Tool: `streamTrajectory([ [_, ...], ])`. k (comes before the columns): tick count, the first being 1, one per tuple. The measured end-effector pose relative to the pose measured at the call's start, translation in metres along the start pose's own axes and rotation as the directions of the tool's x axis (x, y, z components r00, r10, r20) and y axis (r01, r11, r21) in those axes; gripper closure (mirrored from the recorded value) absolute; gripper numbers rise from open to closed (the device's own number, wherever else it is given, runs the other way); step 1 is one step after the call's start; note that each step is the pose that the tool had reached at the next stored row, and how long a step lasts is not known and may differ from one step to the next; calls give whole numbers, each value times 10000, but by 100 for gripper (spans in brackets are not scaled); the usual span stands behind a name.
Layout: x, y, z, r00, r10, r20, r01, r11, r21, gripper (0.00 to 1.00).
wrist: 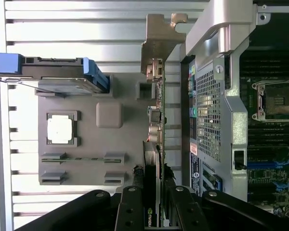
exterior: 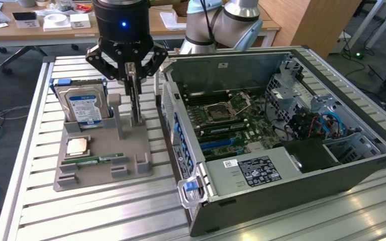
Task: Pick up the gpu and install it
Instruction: 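Pick up the gpu and move the gpu toward the slot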
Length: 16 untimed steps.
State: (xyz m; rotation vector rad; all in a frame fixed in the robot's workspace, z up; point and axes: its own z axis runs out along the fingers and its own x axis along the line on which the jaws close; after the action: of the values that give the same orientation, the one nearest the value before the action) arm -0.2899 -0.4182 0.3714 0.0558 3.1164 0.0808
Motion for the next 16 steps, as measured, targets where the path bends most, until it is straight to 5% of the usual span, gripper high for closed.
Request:
streamTrajectory([
  [16, -7, 16, -316, 10000, -1, 1, 1, 10000, 0, 74],
])
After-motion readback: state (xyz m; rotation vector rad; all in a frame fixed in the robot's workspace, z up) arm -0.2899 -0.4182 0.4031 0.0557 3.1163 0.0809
